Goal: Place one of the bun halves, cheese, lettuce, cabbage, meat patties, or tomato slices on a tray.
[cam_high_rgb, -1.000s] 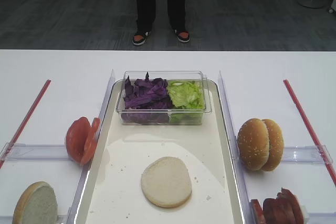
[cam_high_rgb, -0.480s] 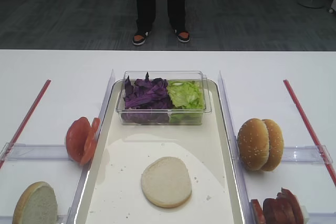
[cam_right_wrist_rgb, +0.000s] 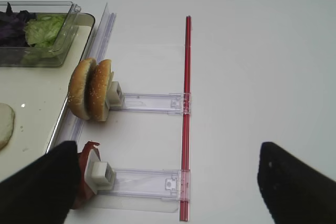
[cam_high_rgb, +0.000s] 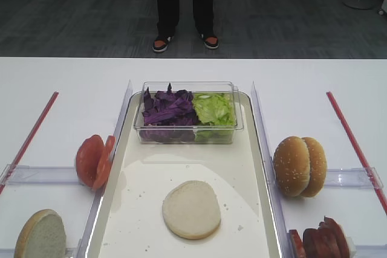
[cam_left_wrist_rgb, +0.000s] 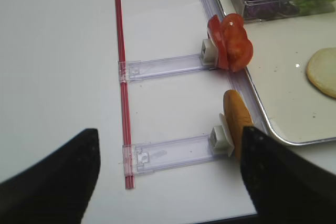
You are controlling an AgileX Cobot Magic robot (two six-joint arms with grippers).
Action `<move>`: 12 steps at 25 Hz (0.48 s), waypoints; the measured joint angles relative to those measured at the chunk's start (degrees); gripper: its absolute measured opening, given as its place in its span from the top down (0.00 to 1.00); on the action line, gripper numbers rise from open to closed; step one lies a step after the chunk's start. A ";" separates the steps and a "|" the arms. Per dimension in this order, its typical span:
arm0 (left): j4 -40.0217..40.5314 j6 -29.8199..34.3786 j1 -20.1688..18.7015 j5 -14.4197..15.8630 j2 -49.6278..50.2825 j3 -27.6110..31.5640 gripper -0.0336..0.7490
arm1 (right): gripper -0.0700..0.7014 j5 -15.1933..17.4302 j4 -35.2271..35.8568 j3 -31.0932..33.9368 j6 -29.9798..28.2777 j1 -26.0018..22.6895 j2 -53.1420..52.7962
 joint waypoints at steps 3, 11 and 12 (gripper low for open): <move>0.00 0.00 0.00 0.00 0.00 0.00 0.29 | 0.01 0.00 0.00 0.00 0.00 0.00 0.00; 0.00 0.00 0.00 -0.13 0.00 0.17 0.29 | 0.01 0.00 0.00 0.00 0.00 0.00 0.00; 0.00 0.00 0.00 -0.22 0.00 0.28 0.29 | 0.01 0.00 0.00 0.00 0.00 0.00 0.00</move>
